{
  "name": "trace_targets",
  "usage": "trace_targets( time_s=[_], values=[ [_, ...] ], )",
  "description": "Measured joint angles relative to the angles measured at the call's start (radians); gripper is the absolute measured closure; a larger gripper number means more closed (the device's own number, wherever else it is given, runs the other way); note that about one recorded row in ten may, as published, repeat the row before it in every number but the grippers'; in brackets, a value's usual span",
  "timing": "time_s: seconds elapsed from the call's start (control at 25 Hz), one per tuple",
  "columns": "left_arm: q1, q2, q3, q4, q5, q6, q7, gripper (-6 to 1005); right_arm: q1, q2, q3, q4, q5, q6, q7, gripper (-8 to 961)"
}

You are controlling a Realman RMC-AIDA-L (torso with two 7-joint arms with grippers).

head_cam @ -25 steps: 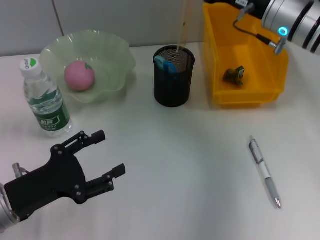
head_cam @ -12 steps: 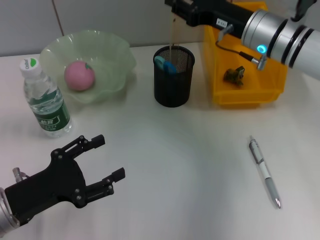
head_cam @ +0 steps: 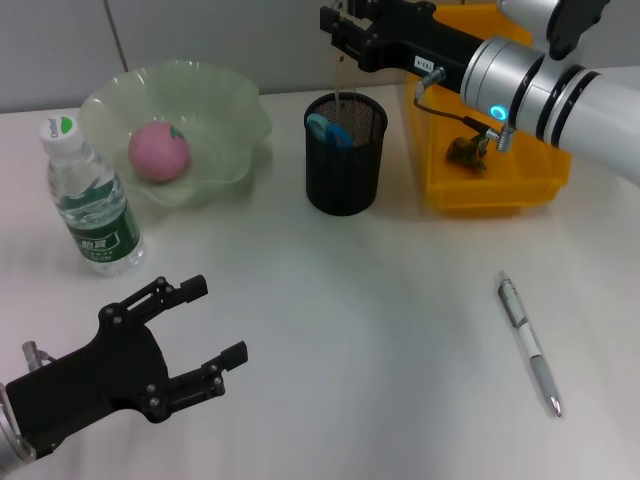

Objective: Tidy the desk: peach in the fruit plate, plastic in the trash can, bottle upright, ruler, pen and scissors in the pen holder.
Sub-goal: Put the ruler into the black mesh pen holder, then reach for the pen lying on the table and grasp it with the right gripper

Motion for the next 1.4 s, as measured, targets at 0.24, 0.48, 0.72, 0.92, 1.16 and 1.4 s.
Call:
trace_targets(
  time_s=[0.24,0.48,0.72,0.92,1.16,1.4],
  values=[
    [0.005,0.001,0.000,0.000,0.000,0.007,0.000,170,-0.004,0.000,-0.005,0.002,-0.005,0.002,-0.001,471],
    [0.013,0.001,0.000,0.006,-0.002,0.014,0.000,170,-0.013,0.000,-0.042,0.001,-0.006,-0.006,0.003,462],
    [0.016,0.000,0.000,0.006,0.001,0.018,0.000,170,-0.023,0.000,-0.043,-0.003,-0.005,-0.011,0.005,453],
    [0.018,0.000,0.000,0.007,0.002,0.022,0.000,170,-0.030,0.001,-0.040,-0.005,-0.002,-0.031,0.006,376],
    [0.020,0.001,0.000,0.008,0.003,0.022,0.000,170,-0.070,0.001,-0.026,-0.027,0.041,-0.126,0.007,339],
    [0.020,0.000,0.003,0.005,0.007,0.020,0.000,170,-0.140,-0.005,-0.056,-0.079,0.098,-0.240,0.128,341]
  ],
)
